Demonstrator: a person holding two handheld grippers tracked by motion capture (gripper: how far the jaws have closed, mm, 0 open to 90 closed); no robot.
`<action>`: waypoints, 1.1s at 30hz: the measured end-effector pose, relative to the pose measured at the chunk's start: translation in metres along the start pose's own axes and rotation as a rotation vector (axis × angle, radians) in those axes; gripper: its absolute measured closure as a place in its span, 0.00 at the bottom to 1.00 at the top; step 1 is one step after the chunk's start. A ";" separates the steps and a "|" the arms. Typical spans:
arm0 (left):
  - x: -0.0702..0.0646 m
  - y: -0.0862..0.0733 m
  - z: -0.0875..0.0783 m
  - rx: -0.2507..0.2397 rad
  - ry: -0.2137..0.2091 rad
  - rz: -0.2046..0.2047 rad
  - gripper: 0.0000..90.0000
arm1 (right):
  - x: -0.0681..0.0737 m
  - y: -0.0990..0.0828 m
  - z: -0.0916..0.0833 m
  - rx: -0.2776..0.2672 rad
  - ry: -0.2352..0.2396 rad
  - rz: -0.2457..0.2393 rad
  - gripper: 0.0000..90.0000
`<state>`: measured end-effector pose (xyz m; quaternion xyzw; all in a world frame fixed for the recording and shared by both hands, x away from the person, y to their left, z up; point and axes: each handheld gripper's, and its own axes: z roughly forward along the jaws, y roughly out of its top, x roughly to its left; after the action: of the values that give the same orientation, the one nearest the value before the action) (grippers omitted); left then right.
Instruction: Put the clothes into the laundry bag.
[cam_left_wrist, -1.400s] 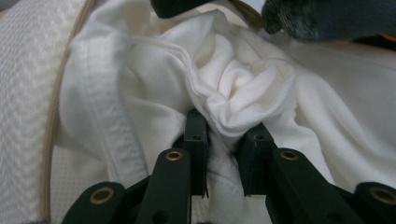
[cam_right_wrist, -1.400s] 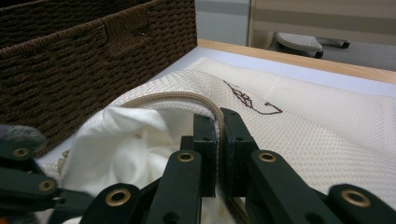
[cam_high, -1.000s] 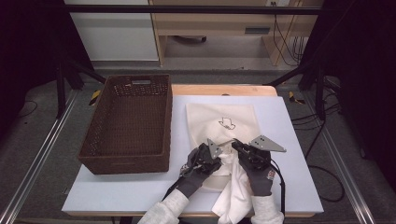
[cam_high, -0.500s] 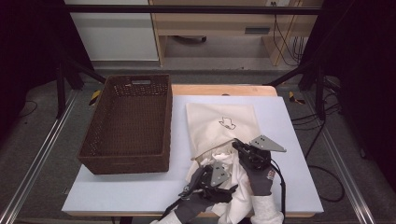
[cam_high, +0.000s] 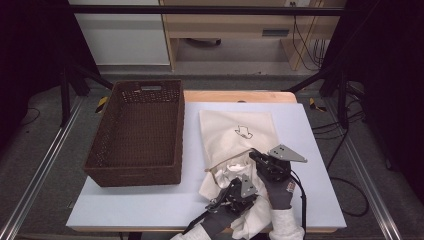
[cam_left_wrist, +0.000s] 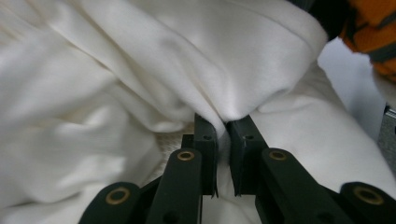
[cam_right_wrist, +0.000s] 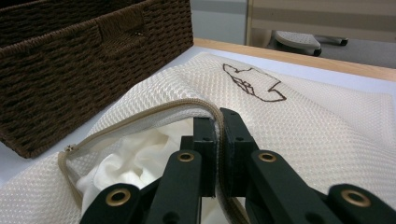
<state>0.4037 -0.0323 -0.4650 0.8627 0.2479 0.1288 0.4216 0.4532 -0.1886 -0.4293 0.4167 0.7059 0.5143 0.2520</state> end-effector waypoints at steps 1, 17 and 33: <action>0.003 0.002 -0.005 -0.011 0.019 0.007 0.91 | 0.000 0.000 -0.001 -0.002 0.001 0.002 0.96; 0.059 0.004 0.020 0.043 0.292 0.012 0.82 | 0.003 0.002 -0.002 -0.005 -0.006 0.001 0.96; 0.021 -0.024 -0.009 0.062 0.043 -0.027 0.32 | -0.001 0.001 -0.005 0.001 -0.007 0.002 0.96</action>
<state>0.4097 -0.0023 -0.4786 0.8690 0.2724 0.1338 0.3908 0.4505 -0.1921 -0.4273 0.4196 0.7047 0.5127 0.2538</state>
